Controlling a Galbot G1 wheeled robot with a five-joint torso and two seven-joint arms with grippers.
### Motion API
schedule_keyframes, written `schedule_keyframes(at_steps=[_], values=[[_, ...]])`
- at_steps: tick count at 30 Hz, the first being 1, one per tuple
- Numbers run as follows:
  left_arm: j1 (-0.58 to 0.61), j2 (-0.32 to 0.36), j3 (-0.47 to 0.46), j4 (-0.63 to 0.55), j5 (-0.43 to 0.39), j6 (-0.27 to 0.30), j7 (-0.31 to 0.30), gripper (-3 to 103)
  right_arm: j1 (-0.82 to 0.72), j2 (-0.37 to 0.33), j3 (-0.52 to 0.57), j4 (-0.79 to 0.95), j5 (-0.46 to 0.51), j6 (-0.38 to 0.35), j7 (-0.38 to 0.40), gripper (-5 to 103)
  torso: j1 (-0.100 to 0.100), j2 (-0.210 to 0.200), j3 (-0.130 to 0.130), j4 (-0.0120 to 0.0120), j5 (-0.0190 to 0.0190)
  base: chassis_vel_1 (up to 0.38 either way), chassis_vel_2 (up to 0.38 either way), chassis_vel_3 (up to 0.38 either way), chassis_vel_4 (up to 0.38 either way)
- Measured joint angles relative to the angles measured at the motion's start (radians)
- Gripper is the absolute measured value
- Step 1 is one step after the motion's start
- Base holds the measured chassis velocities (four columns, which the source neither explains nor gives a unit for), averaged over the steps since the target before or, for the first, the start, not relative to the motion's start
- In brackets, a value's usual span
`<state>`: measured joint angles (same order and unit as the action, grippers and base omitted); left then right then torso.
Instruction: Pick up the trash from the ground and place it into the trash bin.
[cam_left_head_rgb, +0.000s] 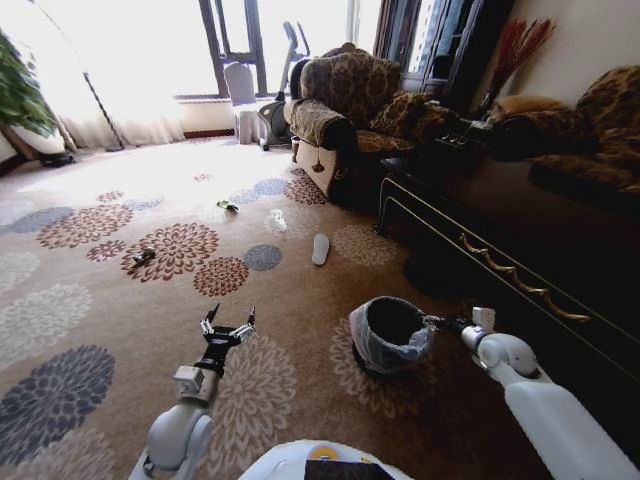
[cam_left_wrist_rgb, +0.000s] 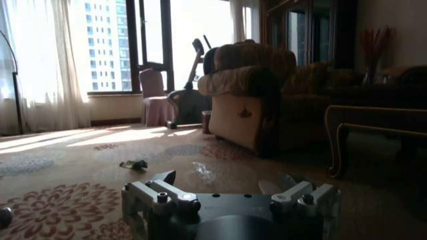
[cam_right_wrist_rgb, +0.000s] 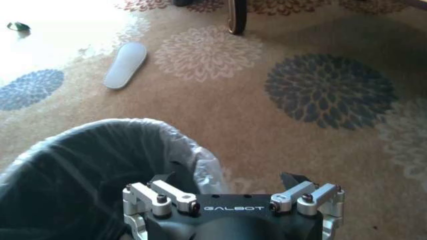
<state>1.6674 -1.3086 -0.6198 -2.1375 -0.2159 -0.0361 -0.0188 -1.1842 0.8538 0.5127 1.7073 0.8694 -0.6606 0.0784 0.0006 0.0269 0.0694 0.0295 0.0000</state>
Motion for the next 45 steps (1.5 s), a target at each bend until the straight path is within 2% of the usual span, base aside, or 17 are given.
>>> schedule_keyframes(at_steps=[13,18,19,21,23,24,26,27,31,34,35,36,39,41,42,45], values=[[-0.009,0.001,0.0,0.032,-0.004,-0.005,0.004,100,0.03,0.034,-0.069,-0.02,0.009,-0.009,0.05,100,0.0,0.0,0.0,0.0001,0.0003,0.0,0.0,0.0,0.0],[-0.01,0.004,-0.003,0.035,-0.013,-0.005,0.004,100,0.059,0.04,-0.082,-0.034,0.048,-0.032,0.074,100,0.0,0.0,0.0,0.0001,-0.0003,0.0,0.0,0.0,0.0],[-0.011,0.005,-0.003,0.037,-0.015,-0.005,0.004,100,0.069,0.042,-0.09,-0.043,0.056,-0.036,0.08,103,0.0,0.0,0.0,0.0001,-0.0002,0.0,0.0,0.0,0.0],[-0.012,0.005,-0.003,0.039,-0.016,-0.005,0.004,100,0.077,0.045,-0.096,-0.054,0.057,-0.037,0.081,100,0.0,0.0,0.0,0.0,-0.0001,0.0,0.0,0.0,0.0],[-0.012,0.005,-0.003,0.04,-0.017,-0.005,0.004,100,0.092,0.05,-0.109,-0.079,0.056,-0.037,0.085,91,0.0,0.0,0.0,-0.0002,0.0001,0.0,0.0,0.0,0.0],[-0.012,0.005,-0.003,0.04,-0.017,-0.005,0.004,100,0.092,0.05,-0.109,-0.079,0.056,-0.037,0.085,91,0.0,0.0,0.0,-0.0002,0.0001,0.0,0.0,0.0,0.0],[-0.011,0.005,-0.003,0.04,-0.017,-0.005,0.004,100,0.099,0.05,-0.112,-0.087,0.058,-0.04,0.089,80,0.0,0.0,0.0,-0.0002,-0.0004,0.0,0.0,0.0,0.0],[-0.011,0.005,-0.003,0.04,-0.017,-0.005,0.004,100,0.099,0.05,-0.112,-0.087,0.058,-0.04,0.089,80,0.0,0.0,0.0,-0.0002,-0.0004,0.0,0.0,0.0,0.0],[-0.011,0.002,-0.001,0.041,-0.017,-0.004,0.004,100,0.09,0.042,-0.104,-0.093,0.066,-0.044,0.088,58,0.0,0.0,0.0,0.0001,-0.0001,0.0,0.0,0.0,0.0],[-0.012,0.002,0.0,0.043,-0.017,-0.004,0.004,100,0.082,0.043,-0.097,-0.091,0.068,-0.042,0.088,53,0.0,0.0,0.0,0.0001,-0.0002,0.0,0.0,0.0,0.0],[-0.012,0.002,0.001,0.044,-0.017,-0.004,0.004,100,0.079,0.043,-0.096,-0.089,0.069,-0.041,0.088,47,0.0,0.0,0.0,0.0001,-0.0002,0.0,0.0,0.0,0.0],[-0.015,0.001,0.003,0.047,-0.015,-0.004,0.004,100,0.065,0.045,-0.09,-0.076,0.075,-0.039,0.09,32,0.0,0.0,0.0,-0.0002,0.0,0.0,0.0,0.0,0.0],[-0.016,0.0,0.004,0.048,-0.014,-0.004,0.004,100,0.061,0.046,-0.09,-0.07,0.077,-0.037,0.092,26,0.0,0.0,0.0,-0.0003,0.0001,0.0,0.0,0.0,0.0],[-0.017,0.0,0.005,0.05,-0.014,-0.004,0.003,100,0.059,0.048,-0.091,-0.066,0.077,-0.035,0.094,15,0.0,0.0,0.0,-0.0004,-0.0002,0.0,0.0,0.0,0.0],[-0.017,0.0,0.005,0.05,-0.014,-0.004,0.003,100,0.059,0.048,-0.091,-0.066,0.077,-0.035,0.094,15,0.0,0.0,0.0,-0.0004,-0.0002,0.0,0.0,0.0,0.0],[-0.017,0.001,0.002,0.05,-0.015,-0.004,0.003,100,0.061,0.052,-0.099,-0.064,0.075,-0.032,0.095,3,0.0,0.0,0.0,0.0,-0.0003,0.0,0.0,0.0,0.0]])
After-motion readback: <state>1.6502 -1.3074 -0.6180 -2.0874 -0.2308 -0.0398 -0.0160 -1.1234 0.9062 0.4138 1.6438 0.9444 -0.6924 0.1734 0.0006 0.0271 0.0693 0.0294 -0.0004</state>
